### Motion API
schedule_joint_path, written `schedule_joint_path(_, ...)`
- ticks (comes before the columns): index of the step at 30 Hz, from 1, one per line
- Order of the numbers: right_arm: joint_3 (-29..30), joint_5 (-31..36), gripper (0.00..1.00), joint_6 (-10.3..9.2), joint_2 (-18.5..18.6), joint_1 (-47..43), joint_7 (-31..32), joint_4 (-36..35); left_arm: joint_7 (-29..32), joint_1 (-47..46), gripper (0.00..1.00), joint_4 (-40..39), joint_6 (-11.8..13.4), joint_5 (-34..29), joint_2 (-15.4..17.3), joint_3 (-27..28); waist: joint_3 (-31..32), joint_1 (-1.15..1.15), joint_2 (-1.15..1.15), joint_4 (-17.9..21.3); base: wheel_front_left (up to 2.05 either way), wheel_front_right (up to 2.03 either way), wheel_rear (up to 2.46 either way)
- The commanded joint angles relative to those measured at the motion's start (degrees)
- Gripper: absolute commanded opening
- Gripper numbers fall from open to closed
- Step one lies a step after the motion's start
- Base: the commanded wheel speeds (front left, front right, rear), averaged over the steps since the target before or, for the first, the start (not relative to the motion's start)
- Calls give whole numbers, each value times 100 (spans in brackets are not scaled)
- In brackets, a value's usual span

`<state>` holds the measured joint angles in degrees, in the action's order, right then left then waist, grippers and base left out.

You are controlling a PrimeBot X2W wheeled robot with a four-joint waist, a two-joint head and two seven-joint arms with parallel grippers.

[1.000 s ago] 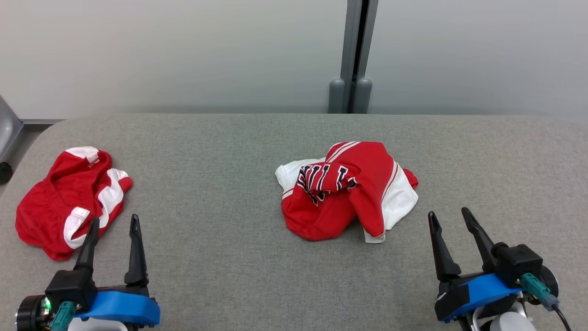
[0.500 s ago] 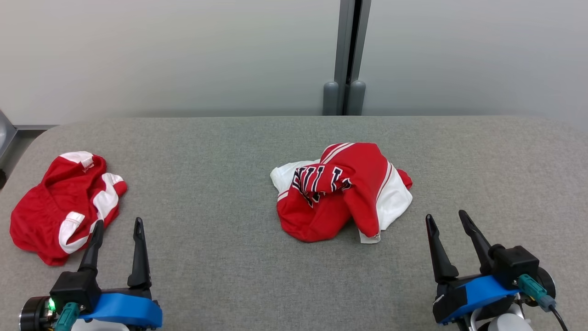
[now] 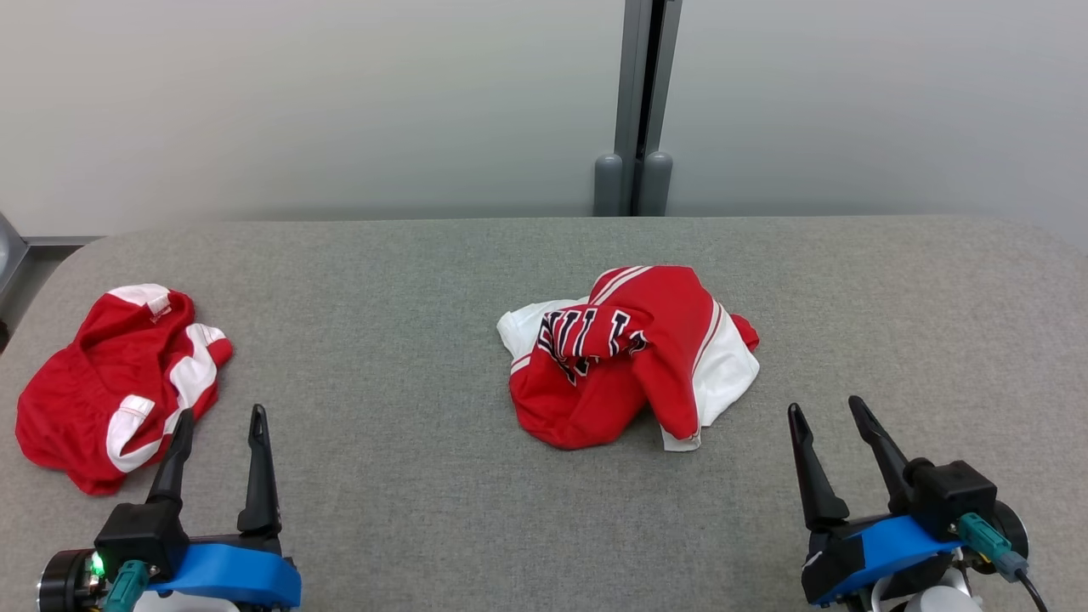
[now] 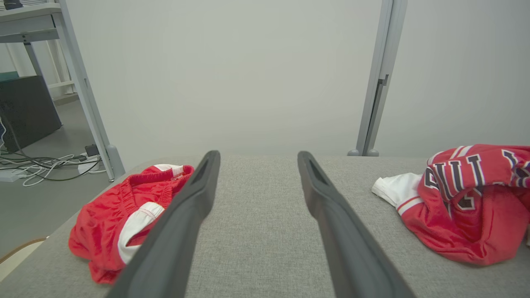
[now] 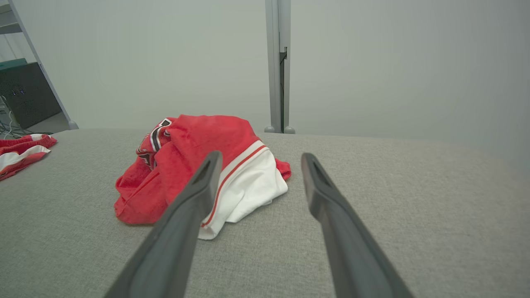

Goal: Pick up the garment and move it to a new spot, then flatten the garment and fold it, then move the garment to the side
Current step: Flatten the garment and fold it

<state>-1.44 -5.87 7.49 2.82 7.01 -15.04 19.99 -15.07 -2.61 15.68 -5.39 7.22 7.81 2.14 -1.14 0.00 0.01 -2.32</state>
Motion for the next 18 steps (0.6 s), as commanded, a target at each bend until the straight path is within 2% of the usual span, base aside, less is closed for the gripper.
schedule_joint_path(1,15,-1,100,1,13,-57,-22,25,-15,-20,100,2,-22,-29,-13,32,1,0,-1,3,0,0,0)
schedule_joint_path(9,101,35,100,2,13,-37,-22,59,-15,-20,100,9,-61,-76,-59,66,12,0,-1,-35,0,0,0)
schedule_joint_path(18,261,333,100,2,12,530,-22,144,-16,-190,100,15,-111,-120,-124,40,-79,0,-1,-177,0,0,0)
